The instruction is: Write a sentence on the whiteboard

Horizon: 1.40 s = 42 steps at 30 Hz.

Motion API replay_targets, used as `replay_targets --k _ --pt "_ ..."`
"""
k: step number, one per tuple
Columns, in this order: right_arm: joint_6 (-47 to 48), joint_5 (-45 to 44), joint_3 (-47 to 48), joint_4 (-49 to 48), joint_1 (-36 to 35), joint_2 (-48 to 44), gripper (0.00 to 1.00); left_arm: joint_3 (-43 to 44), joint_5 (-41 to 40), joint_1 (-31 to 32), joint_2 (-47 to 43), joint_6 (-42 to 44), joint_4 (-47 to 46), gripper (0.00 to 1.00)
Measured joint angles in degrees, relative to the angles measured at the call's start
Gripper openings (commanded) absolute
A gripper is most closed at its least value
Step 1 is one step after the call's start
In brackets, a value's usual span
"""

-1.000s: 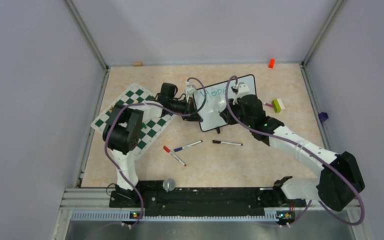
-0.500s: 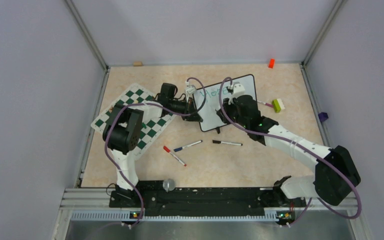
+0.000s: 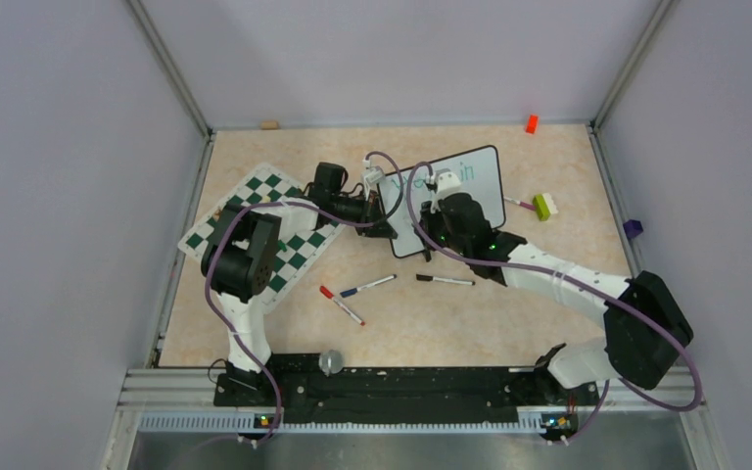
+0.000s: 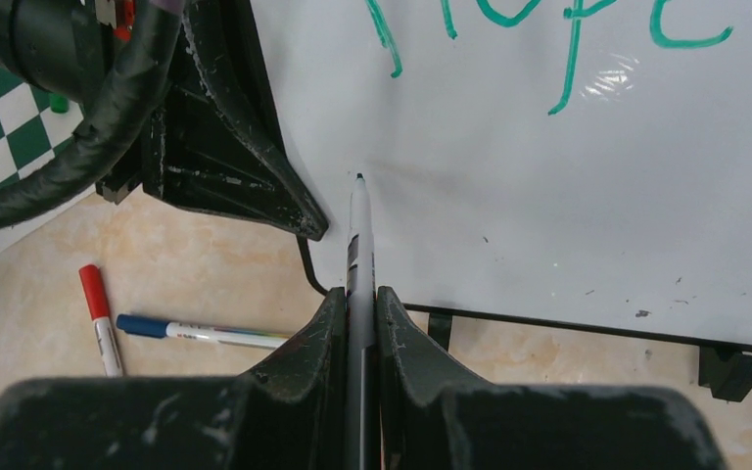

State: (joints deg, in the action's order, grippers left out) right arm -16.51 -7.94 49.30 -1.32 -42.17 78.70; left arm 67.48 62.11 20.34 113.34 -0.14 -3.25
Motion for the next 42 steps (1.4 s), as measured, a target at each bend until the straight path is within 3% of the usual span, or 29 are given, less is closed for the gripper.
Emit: replay_targets --k 42 --pt "-0.1 -8.3 3.8 4.5 -0.8 4.0 0.0 0.0 -0.9 0.0 0.0 -1.0 0.0 0.0"
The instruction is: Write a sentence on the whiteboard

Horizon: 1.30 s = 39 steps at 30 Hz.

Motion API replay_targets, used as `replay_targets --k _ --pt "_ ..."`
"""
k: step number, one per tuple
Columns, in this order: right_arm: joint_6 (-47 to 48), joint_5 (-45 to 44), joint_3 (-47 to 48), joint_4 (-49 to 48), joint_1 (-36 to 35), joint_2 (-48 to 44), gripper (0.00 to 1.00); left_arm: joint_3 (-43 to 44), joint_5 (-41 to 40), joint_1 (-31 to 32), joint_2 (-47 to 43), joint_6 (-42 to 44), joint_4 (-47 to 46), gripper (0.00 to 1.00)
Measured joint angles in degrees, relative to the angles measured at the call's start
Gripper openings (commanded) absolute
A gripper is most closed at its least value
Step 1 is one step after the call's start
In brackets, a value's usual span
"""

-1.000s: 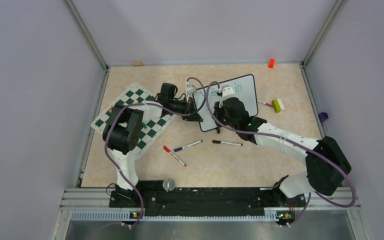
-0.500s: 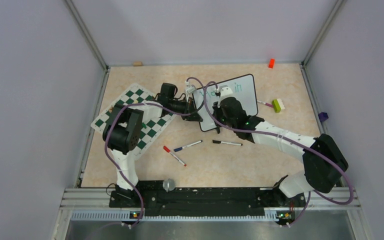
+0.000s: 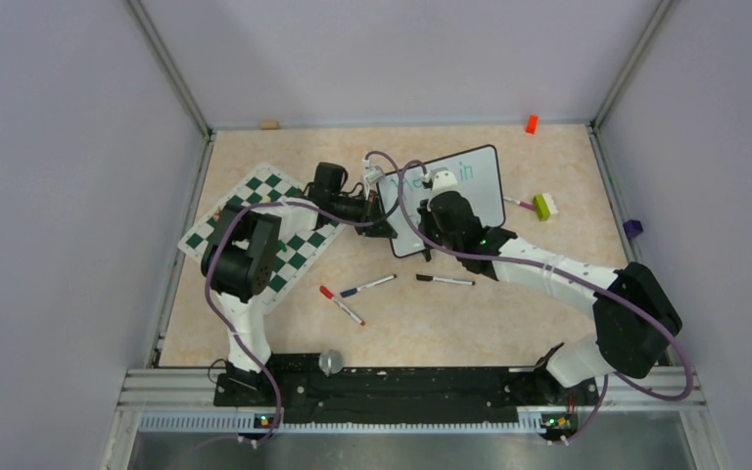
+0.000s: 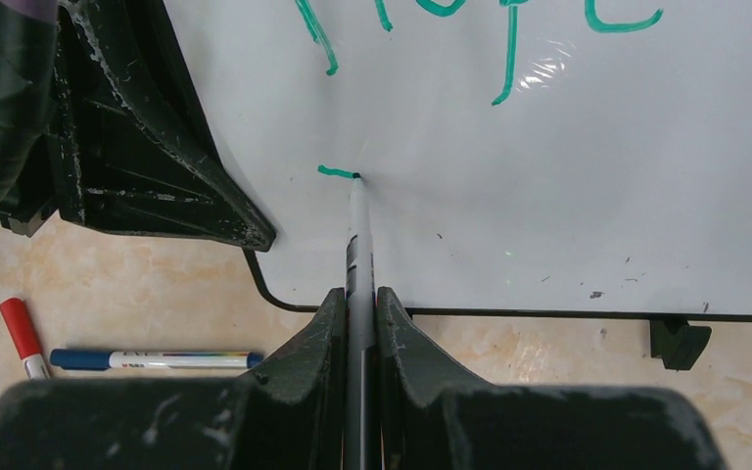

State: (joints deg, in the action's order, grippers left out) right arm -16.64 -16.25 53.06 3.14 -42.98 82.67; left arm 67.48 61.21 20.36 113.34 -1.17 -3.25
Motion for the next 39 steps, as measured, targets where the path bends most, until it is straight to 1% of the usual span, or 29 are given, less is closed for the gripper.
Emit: replay_targets --k 14,25,39 --pt "0.5 -0.7 2.5 1.8 0.0 0.8 0.0 0.0 0.0 0.0 0.0 0.0 0.0 0.0" --pt "0.6 -0.3 2.6 1.7 0.0 0.9 0.0 0.0 -0.1 0.0 0.0 0.0 0.1 0.0" --pt "0.6 2.7 2.6 0.7 0.0 0.9 0.0 0.0 0.1 0.0 0.0 0.0 0.1 0.0"
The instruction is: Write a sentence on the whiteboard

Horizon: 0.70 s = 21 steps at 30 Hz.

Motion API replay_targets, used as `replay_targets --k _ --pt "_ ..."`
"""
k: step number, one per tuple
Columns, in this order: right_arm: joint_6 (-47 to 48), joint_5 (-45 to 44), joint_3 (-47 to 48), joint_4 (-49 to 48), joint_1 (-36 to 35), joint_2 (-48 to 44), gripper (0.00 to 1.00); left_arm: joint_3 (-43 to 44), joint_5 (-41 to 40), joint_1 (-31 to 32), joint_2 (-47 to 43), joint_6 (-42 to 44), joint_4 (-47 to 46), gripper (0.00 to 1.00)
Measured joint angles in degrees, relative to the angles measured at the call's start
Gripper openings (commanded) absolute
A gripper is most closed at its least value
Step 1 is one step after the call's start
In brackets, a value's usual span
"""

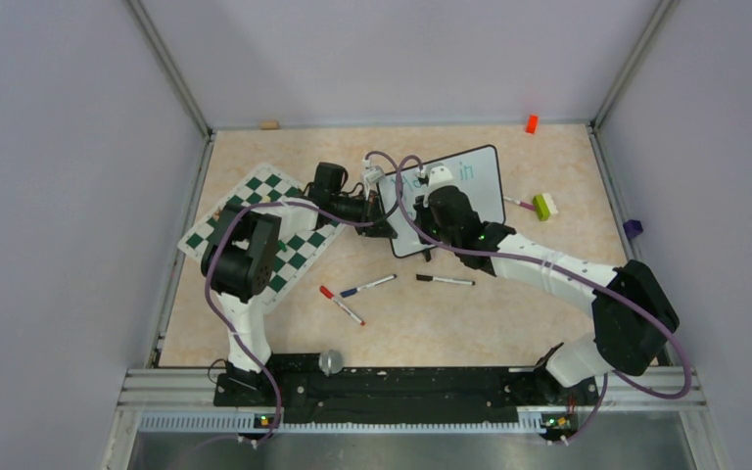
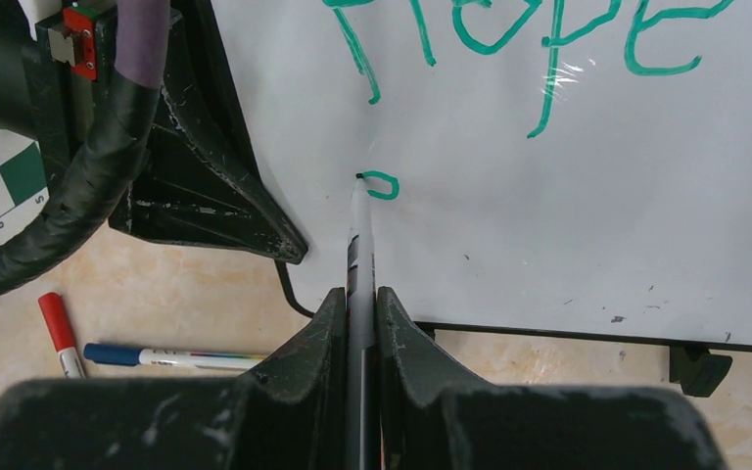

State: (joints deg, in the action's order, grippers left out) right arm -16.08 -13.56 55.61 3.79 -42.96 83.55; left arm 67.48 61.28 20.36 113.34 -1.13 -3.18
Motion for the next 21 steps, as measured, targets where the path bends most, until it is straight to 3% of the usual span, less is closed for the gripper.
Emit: replay_targets --k 21 --pt "0.0 1.1 -2.4 -0.7 0.0 -0.3 0.0 0.0 -0.2 0.0 0.0 0.0 0.0 0.0"
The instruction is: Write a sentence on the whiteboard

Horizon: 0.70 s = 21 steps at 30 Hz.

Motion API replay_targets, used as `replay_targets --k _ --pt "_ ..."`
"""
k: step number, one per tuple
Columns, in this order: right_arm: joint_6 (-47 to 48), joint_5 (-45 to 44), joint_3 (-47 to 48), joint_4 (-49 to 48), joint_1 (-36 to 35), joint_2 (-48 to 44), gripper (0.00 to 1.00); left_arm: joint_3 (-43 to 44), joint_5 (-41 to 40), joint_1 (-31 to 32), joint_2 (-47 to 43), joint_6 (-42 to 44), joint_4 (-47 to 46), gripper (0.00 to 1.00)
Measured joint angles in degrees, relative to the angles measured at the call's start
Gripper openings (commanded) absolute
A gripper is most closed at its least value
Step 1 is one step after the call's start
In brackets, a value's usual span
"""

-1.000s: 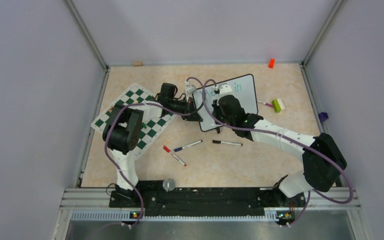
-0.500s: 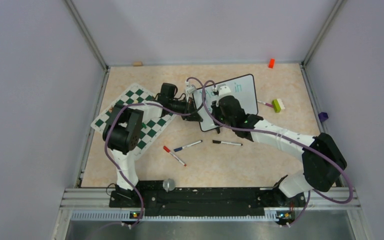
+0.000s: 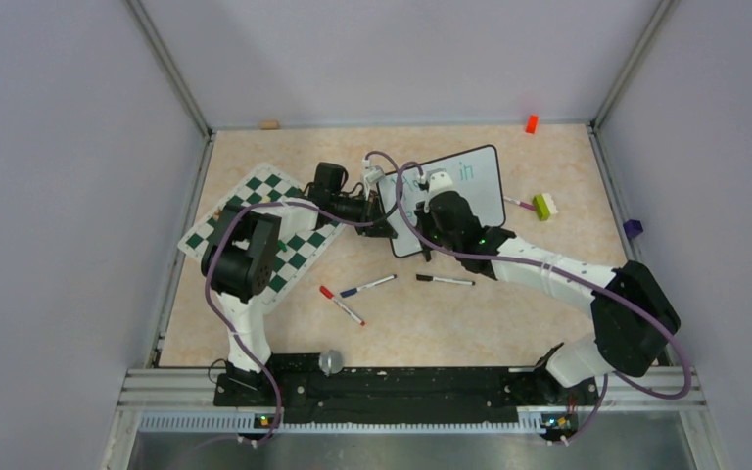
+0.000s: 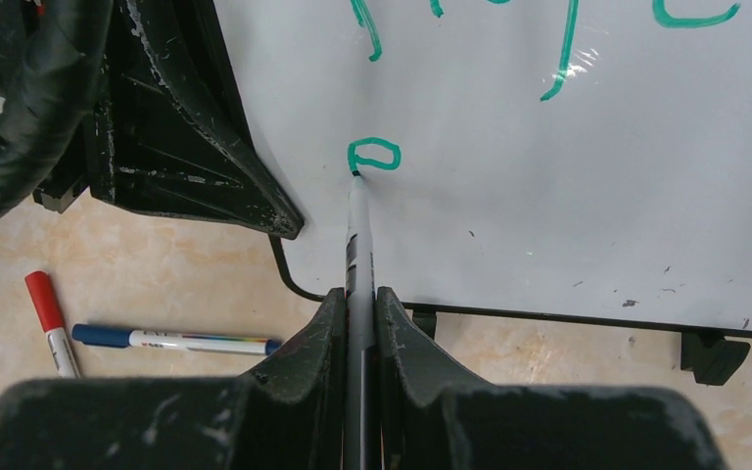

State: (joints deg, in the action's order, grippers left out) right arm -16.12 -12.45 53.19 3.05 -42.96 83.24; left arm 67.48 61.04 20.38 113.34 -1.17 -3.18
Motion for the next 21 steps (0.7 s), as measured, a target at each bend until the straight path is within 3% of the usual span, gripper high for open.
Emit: replay_targets --k 15,21 --pt "0.2 -2.6 -0.3 2.8 1.1 -1.8 0.0 0.0 0.2 0.0 0.0 0.0 0.0 0.0" --pt "-0.5 3.9 -1.8 1.1 5.8 -5.8 0.0 0.0 0.3 0.0 0.0 0.1 0.0 0.0"
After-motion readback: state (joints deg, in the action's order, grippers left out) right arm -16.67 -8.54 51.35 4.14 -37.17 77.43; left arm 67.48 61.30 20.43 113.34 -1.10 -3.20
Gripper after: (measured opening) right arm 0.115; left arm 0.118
